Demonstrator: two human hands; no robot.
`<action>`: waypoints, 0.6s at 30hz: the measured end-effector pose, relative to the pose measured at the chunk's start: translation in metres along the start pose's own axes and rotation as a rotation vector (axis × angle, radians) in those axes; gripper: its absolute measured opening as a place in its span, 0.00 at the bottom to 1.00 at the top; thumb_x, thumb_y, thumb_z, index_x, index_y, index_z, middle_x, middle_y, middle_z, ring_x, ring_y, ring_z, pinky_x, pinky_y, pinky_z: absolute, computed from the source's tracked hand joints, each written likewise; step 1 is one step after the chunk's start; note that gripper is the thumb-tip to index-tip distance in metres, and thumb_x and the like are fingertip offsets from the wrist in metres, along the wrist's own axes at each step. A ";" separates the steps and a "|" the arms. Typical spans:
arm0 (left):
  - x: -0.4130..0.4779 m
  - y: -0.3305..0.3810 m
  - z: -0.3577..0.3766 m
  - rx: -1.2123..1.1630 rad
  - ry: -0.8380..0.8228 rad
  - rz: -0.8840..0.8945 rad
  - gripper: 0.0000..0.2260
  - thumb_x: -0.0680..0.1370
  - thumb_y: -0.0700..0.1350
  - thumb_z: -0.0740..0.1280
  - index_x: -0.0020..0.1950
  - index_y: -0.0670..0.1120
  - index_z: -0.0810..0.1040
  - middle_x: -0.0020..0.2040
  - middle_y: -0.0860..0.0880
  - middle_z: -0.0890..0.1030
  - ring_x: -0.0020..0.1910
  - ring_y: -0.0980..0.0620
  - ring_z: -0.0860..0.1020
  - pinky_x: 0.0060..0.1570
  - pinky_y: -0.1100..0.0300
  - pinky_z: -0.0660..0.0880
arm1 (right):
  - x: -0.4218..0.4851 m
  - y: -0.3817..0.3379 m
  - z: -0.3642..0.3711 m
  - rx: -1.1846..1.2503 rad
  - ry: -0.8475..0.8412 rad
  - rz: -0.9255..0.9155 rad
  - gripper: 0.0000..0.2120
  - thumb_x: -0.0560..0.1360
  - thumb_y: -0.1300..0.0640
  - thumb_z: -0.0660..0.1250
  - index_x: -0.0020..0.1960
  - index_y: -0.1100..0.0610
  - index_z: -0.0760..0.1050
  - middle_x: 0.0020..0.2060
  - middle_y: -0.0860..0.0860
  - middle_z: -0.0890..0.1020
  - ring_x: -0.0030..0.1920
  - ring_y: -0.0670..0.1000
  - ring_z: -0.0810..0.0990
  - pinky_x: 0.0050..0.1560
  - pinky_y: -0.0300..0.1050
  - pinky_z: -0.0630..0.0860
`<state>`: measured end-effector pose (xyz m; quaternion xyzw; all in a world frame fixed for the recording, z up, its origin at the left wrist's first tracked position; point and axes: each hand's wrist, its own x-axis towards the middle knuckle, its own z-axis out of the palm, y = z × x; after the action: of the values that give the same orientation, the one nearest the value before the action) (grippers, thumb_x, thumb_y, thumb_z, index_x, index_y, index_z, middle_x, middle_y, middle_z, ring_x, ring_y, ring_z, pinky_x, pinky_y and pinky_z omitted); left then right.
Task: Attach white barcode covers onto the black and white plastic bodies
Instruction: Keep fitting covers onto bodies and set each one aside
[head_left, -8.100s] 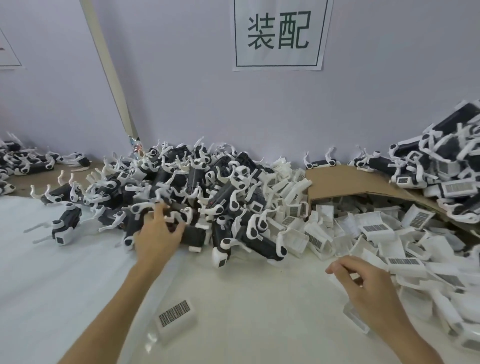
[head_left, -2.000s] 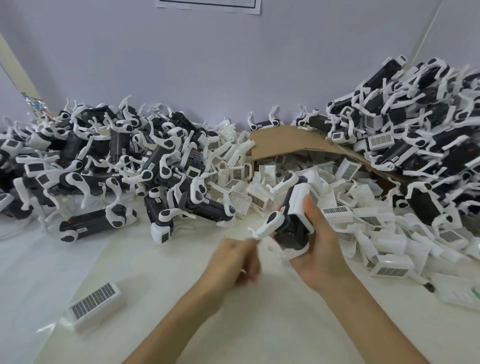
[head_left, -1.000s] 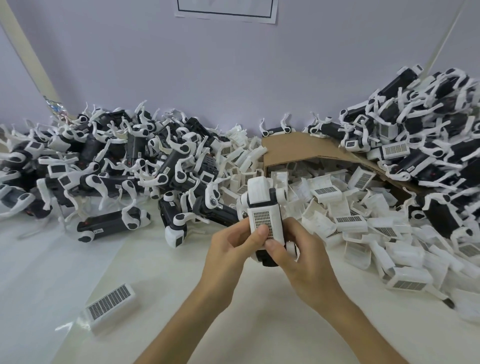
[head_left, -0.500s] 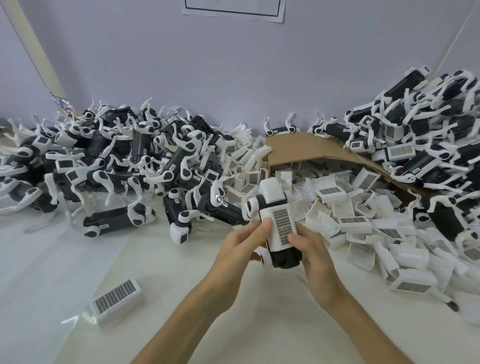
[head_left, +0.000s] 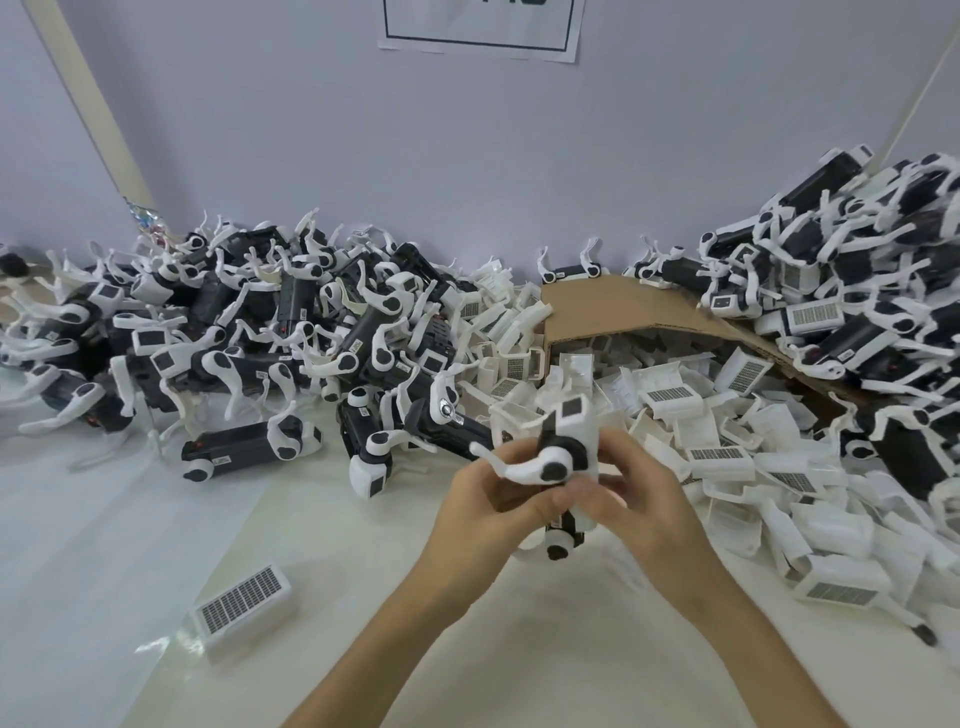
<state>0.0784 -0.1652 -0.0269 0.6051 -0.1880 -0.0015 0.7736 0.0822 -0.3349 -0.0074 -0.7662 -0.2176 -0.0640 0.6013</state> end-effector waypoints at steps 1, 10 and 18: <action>0.000 0.000 0.000 0.030 -0.027 0.004 0.09 0.77 0.40 0.72 0.57 0.49 0.83 0.51 0.49 0.86 0.53 0.52 0.84 0.50 0.64 0.77 | 0.000 0.000 0.000 -0.026 -0.019 0.008 0.18 0.70 0.41 0.69 0.58 0.46 0.79 0.55 0.48 0.83 0.60 0.50 0.80 0.59 0.46 0.76; 0.001 -0.003 -0.007 0.247 -0.077 0.006 0.15 0.75 0.36 0.72 0.60 0.48 0.81 0.53 0.49 0.86 0.56 0.50 0.84 0.58 0.55 0.79 | -0.004 0.000 -0.001 0.007 0.073 0.005 0.12 0.69 0.51 0.75 0.52 0.48 0.84 0.48 0.51 0.86 0.53 0.52 0.84 0.49 0.44 0.80; 0.001 -0.003 -0.006 0.359 -0.005 0.041 0.09 0.73 0.42 0.72 0.50 0.54 0.83 0.48 0.56 0.87 0.53 0.56 0.84 0.53 0.59 0.80 | -0.006 0.004 0.008 -0.037 0.215 -0.055 0.14 0.63 0.44 0.77 0.48 0.45 0.85 0.43 0.50 0.85 0.50 0.52 0.85 0.46 0.51 0.84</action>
<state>0.0813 -0.1607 -0.0306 0.7294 -0.1995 0.0465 0.6527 0.0771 -0.3291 -0.0149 -0.7596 -0.1716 -0.1667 0.6048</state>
